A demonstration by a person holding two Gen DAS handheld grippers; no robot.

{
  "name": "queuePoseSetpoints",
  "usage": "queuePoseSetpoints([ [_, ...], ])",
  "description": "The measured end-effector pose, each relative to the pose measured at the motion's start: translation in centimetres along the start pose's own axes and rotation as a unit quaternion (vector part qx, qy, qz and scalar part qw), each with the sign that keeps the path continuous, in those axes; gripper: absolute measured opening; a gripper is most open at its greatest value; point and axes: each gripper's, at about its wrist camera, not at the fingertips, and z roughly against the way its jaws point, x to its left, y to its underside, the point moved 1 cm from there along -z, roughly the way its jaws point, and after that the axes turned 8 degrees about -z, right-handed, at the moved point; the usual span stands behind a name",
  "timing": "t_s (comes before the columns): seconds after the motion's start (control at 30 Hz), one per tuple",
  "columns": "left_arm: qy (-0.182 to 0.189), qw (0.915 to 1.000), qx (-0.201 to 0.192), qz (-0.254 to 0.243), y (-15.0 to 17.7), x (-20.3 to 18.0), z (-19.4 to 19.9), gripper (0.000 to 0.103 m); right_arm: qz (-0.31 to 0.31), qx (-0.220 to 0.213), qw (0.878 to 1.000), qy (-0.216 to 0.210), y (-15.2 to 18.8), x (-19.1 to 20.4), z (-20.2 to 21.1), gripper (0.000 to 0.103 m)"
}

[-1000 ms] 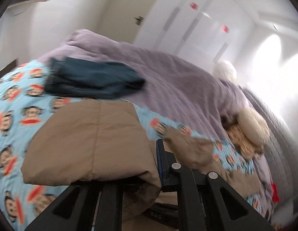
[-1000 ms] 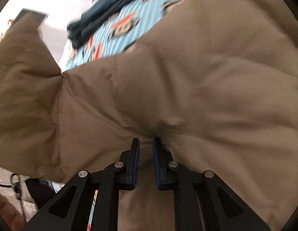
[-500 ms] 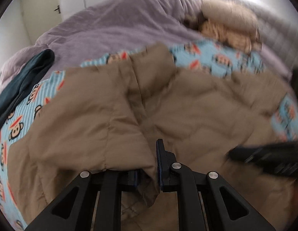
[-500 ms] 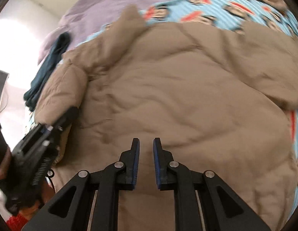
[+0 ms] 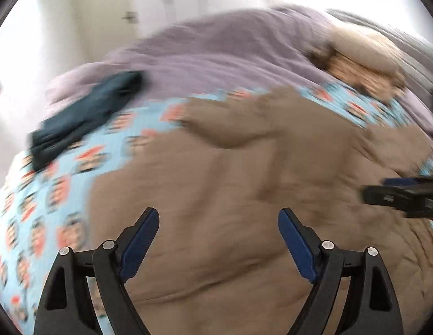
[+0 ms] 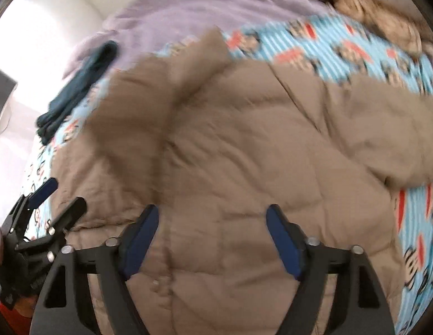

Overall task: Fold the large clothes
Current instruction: 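Lay the lifted side across the jacket body and open the left tool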

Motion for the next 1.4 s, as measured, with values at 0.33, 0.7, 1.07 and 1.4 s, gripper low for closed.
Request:
queuePoseSetpoints([
  [0.33,0.03,0.9717,0.076,0.222,8.0,13.2,0.7,0.088,-0.118,0.085,0.988,-0.059,0.1,0.4,-5.0,0.082],
  [0.7,-0.065,0.9724,0.109,0.196,9.6,10.4,-3.6,0.088,-0.239,0.084,0.959,-0.129,-1.6,-1.8,-8.3,0.008],
  [1.07,-0.079,0.9769,0.116,0.161,11.4,11.7,-3.5,0.088,-0.157,0.076,0.982,-0.073,0.3,-0.5,-9.1,0.007],
  [1.4,-0.053,0.9716,0.085,0.214,9.3,16.7,0.4,0.088,-0.127,0.091,0.985,-0.068,0.1,-0.5,-7.5,0.041],
])
